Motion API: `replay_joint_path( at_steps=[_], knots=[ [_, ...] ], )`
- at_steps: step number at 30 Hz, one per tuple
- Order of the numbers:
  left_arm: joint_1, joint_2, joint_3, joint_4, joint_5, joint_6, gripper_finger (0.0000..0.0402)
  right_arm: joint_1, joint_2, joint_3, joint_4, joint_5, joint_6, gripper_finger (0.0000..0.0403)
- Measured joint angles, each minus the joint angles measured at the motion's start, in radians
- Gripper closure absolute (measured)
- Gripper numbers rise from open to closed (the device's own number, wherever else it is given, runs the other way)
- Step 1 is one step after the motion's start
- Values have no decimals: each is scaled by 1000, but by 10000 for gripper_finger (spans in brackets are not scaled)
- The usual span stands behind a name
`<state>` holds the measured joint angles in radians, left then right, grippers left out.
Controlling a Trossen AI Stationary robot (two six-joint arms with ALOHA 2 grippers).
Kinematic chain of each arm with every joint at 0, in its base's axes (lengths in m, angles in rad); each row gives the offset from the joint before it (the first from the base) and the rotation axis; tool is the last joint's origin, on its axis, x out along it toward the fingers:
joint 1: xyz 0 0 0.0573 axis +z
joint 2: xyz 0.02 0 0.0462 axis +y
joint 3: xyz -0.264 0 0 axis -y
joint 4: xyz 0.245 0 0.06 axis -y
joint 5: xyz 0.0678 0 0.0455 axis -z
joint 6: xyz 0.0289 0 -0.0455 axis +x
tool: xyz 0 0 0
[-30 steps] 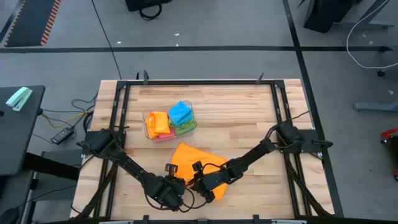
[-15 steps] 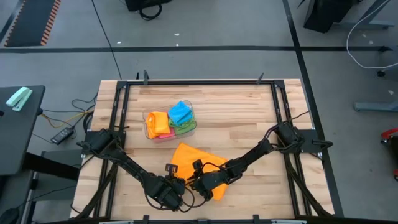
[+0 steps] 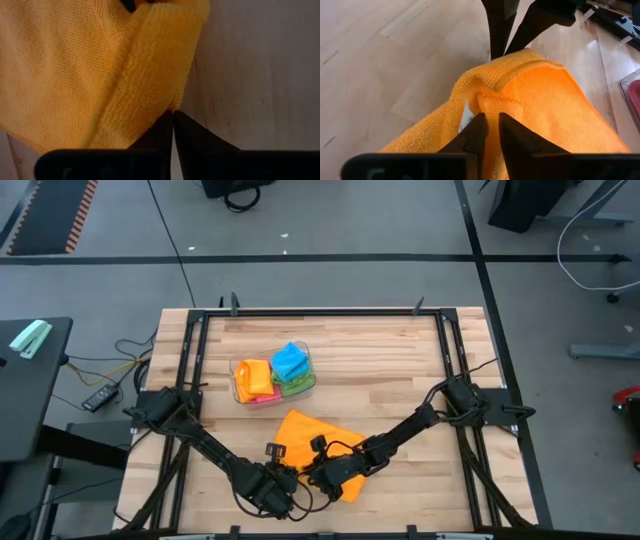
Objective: Fold microfiber towels
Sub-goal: Fold the yellow microfiber towel
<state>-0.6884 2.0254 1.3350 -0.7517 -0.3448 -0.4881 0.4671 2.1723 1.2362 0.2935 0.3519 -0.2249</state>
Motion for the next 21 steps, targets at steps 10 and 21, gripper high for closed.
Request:
replay_joint_path(
  at_steps=[10,21],
  knots=[
    [0,0,0,0,0,0,387,0,0,0,0,48,12,361],
    [0,0,0,1,0,0,374,25,-29,2,-78,234,-34,361]
  ],
)
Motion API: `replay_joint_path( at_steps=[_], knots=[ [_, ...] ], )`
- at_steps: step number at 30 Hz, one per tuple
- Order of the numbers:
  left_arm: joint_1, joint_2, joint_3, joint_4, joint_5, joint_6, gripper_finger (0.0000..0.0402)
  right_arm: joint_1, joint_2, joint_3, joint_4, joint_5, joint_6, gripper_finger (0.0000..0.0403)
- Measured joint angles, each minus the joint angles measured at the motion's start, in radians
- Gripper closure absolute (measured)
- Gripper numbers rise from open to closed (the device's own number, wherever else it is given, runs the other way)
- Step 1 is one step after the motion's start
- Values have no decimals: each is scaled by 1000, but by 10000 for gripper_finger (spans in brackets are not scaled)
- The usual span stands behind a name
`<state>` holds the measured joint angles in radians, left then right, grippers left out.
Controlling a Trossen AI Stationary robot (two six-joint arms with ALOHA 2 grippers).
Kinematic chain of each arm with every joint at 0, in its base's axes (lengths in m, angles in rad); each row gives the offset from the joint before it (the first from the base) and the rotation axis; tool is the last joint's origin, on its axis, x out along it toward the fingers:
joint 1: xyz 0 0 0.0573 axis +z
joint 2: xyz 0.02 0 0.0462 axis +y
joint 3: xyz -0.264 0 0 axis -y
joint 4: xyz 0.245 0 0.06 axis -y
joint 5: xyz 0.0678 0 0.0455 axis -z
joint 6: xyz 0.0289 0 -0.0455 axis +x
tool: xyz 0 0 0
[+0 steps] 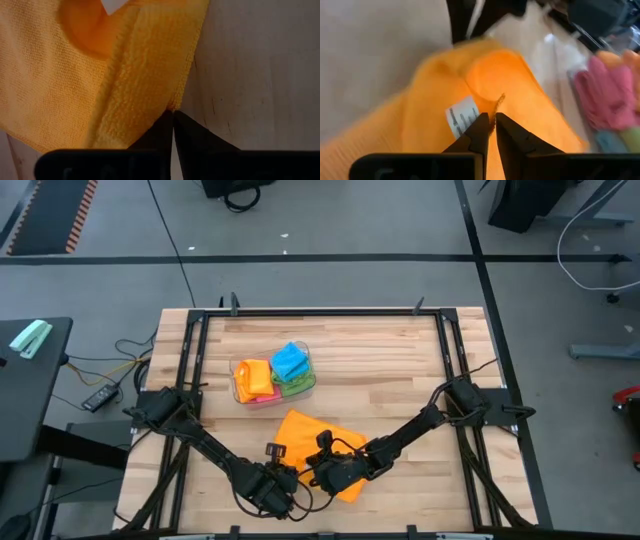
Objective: Fold microfiber towels
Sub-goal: Fold the yellow microfiber towel
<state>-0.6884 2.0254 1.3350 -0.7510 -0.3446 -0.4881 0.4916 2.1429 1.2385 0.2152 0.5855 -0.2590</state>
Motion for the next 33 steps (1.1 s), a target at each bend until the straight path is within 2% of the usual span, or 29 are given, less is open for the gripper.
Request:
replay_joint_path(
  at_steps=[2,7,12,15,21,33],
  knots=[
    [0,0,0,0,-1,0,378,-1,0,0,-8,1,1,361],
    [0,0,0,0,-1,0,386,-10,0,0,-6,-94,31,361],
    [0,0,0,0,-1,0,386,-24,0,0,-37,-102,93,367],
    [0,0,0,0,0,0,380,-29,0,0,-51,-118,104,394],
    [0,0,0,0,0,0,373,-27,0,-1,-40,-123,105,399],
    [-9,0,0,-2,-2,13,386,-27,-37,-2,-56,12,43,401]
  ],
)
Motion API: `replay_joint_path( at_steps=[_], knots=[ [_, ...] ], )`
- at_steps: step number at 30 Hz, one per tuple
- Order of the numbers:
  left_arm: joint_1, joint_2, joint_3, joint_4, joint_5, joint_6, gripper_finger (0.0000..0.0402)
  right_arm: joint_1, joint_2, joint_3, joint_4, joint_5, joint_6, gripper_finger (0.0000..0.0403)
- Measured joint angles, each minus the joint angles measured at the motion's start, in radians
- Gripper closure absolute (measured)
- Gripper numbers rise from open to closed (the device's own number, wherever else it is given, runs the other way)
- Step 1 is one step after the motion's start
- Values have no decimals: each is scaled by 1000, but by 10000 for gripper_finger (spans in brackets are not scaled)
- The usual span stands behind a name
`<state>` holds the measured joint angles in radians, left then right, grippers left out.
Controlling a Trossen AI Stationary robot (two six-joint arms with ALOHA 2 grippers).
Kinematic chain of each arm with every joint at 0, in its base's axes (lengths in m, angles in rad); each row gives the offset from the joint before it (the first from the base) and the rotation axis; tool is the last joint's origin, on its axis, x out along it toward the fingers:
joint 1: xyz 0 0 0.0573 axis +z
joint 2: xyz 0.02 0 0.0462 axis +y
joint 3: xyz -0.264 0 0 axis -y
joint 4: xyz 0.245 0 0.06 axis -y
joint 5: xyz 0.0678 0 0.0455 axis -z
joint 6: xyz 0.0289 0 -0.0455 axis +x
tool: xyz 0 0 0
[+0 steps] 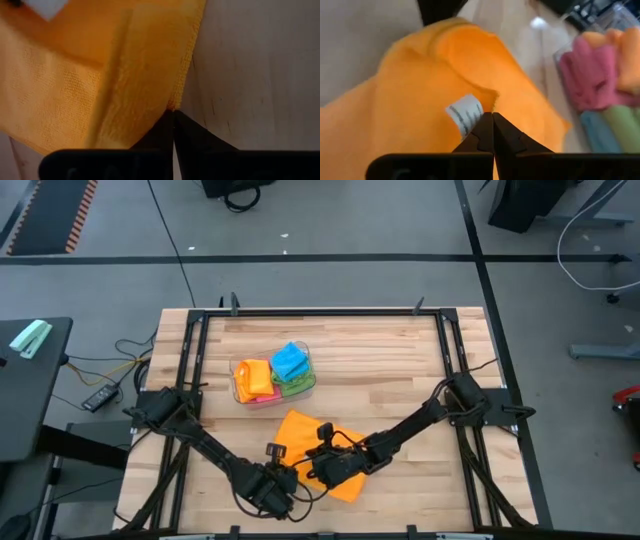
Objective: Fold microfiber towels
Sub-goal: Fold the yellow microfiber towel
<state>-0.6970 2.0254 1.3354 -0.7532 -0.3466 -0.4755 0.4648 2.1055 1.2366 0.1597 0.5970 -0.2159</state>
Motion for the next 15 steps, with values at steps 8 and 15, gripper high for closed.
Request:
replay_joint_path(
  at_steps=[8,15],
  knots=[
    [-7,1,0,-1,-2,16,378,-38,-32,0,-4,-7,-103,402],
    [-8,1,2,-25,0,16,387,-94,-33,0,0,-45,-126,402]
  ],
)
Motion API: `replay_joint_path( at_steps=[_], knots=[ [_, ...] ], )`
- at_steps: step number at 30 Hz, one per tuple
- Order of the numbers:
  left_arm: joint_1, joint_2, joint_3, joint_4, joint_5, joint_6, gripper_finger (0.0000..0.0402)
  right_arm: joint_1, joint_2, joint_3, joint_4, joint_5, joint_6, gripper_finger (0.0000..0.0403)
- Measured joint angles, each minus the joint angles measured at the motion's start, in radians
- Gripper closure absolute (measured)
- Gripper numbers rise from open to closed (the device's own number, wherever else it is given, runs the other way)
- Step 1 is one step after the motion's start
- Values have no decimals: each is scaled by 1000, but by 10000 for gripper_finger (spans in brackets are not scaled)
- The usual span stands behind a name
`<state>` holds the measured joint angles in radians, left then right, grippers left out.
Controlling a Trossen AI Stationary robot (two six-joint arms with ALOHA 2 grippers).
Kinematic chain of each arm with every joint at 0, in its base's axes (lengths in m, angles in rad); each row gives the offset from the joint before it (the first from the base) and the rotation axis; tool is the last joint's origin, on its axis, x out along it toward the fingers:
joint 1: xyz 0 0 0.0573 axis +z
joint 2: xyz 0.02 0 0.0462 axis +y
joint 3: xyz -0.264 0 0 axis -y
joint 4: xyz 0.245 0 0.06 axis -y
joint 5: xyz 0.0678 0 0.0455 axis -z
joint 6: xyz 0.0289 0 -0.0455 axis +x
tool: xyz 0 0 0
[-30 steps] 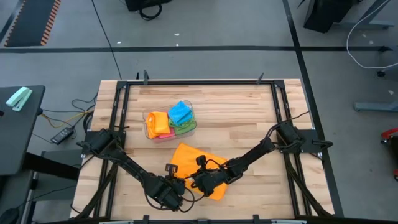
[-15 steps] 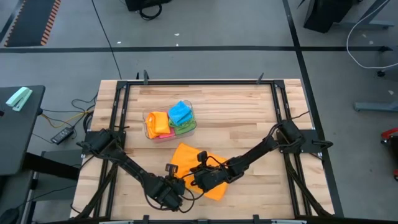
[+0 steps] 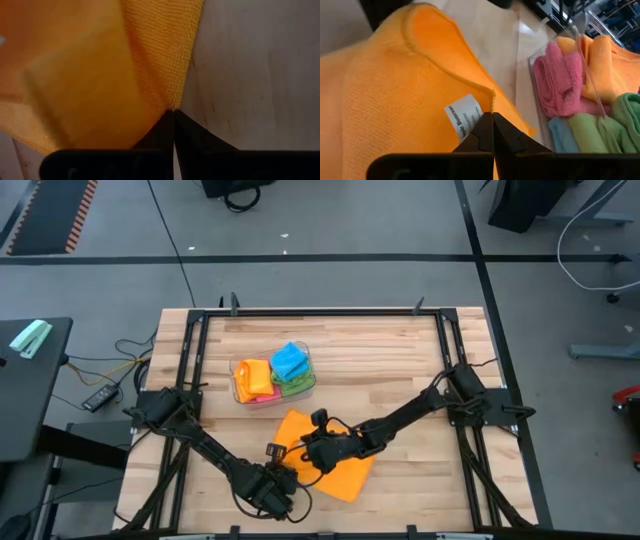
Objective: Fold microfiber towels
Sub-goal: Fold the yellow microfiber towel
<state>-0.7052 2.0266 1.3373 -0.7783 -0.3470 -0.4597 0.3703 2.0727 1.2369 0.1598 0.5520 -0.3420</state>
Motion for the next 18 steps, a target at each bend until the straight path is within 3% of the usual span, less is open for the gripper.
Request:
replay_joint_path(
  at_steps=[13,18],
  knots=[
    [-18,-27,-2,-32,13,-29,375,-115,0,0,16,-65,-56,403],
    [-17,-27,-2,-31,10,-29,381,-155,0,0,23,-210,-62,403]
  ],
)
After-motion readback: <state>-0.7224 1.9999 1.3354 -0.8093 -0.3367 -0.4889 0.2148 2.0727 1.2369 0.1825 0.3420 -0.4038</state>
